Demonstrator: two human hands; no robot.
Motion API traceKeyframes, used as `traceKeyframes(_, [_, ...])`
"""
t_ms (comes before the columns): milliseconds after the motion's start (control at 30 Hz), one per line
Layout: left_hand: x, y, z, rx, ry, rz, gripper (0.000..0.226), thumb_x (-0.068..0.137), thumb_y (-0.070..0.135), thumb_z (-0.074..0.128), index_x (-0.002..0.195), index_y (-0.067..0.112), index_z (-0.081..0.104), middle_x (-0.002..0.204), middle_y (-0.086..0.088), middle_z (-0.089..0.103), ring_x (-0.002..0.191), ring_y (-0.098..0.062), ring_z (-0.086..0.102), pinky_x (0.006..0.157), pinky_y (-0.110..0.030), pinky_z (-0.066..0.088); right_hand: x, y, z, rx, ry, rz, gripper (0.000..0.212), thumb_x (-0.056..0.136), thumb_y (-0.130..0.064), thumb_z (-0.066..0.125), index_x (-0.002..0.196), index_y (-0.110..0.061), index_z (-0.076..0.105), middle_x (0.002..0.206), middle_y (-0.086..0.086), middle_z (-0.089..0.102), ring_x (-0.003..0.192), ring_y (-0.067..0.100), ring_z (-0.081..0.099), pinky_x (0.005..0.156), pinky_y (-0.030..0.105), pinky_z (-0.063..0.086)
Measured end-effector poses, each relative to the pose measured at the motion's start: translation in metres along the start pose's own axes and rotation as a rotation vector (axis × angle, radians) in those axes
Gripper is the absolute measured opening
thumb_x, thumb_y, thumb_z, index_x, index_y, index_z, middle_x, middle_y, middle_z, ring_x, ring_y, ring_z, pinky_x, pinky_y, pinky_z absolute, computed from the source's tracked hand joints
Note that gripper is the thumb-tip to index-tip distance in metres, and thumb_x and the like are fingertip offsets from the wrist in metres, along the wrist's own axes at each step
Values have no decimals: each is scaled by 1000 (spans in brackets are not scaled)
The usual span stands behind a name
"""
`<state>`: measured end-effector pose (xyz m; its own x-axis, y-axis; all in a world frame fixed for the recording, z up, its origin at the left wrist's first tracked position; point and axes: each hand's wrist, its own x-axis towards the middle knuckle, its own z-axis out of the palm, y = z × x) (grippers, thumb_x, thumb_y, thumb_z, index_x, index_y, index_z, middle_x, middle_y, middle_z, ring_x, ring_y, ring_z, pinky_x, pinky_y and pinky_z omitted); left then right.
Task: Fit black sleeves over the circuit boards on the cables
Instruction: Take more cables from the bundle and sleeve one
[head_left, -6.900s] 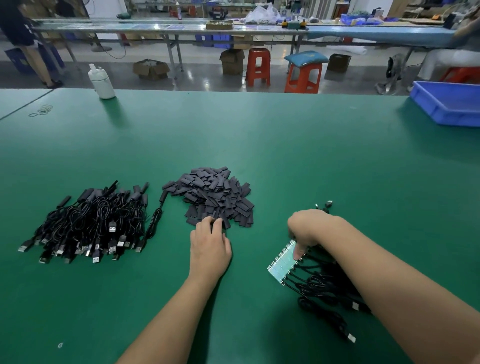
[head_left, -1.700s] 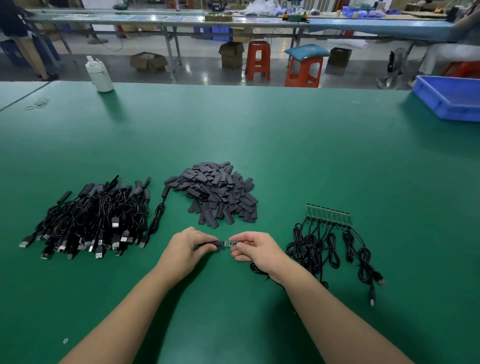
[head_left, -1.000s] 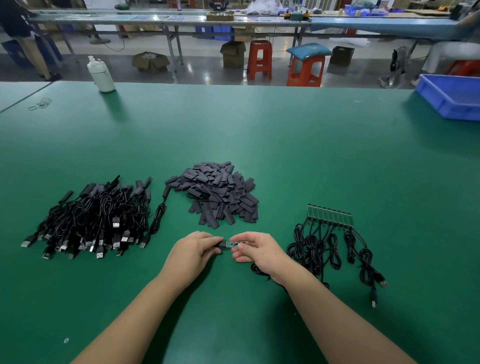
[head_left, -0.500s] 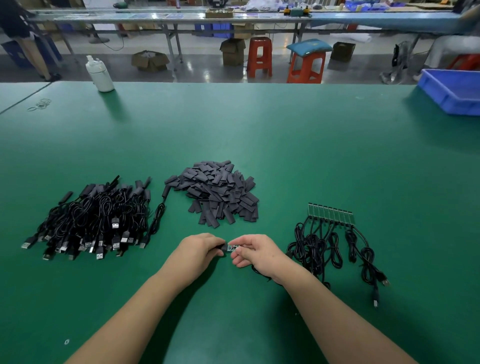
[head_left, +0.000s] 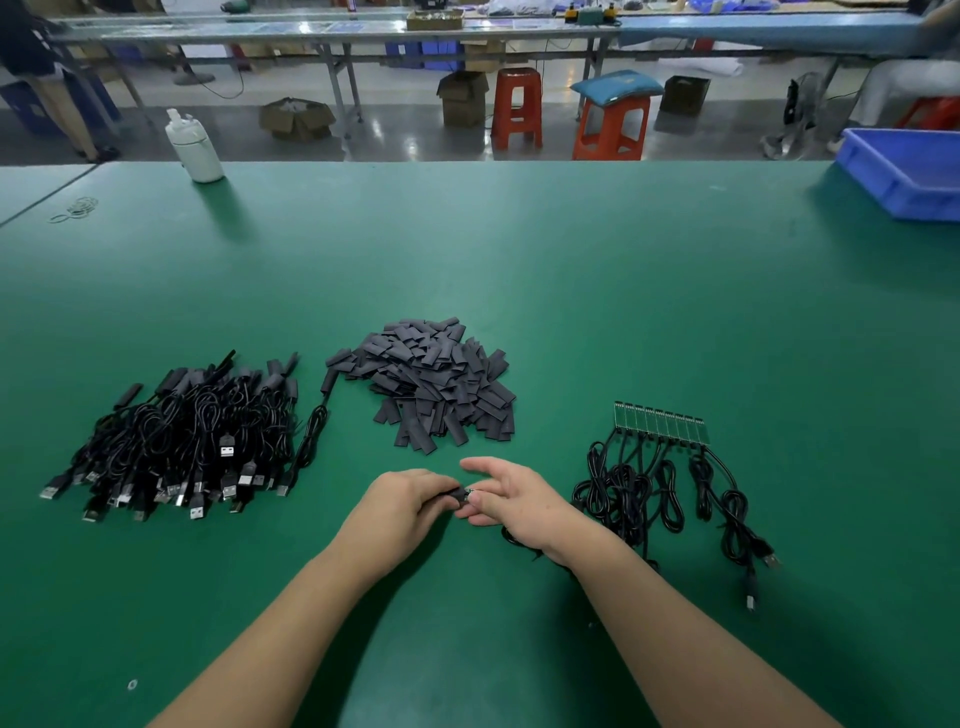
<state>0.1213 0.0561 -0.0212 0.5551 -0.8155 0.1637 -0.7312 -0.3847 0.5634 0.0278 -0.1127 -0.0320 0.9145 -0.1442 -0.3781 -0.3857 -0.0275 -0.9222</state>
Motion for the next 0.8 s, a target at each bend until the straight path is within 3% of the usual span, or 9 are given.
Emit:
traceKeyframes(267, [2, 3, 3, 31, 9, 12, 18, 93, 17, 65, 108, 17, 73, 97, 3, 70, 87, -14, 64, 83, -30, 51, 0, -1, 3, 74, 11, 30, 55, 103, 2, 42, 155, -9, 25, 134, 19, 59, 103, 18, 68, 90, 22, 55])
traceKeyframes(567, [-4, 8, 0, 50, 72, 91, 17, 93, 15, 66, 108, 13, 74, 100, 4, 71, 84, -15, 67, 77, -30, 55, 3, -1, 1, 118, -2, 47, 47, 99, -3, 50, 146, -6, 43, 93, 3, 74, 94, 13, 73, 81, 20, 56])
traceKeyframes(800, [-9, 10, 5, -29, 124, 70, 23, 86, 4, 72, 108, 10, 76, 98, 3, 74, 83, -8, 68, 82, -12, 49, 2, 0, -1, 99, -21, 20, 38, 100, -3, 51, 137, -9, 51, 98, 8, 75, 98, 19, 73, 85, 25, 57])
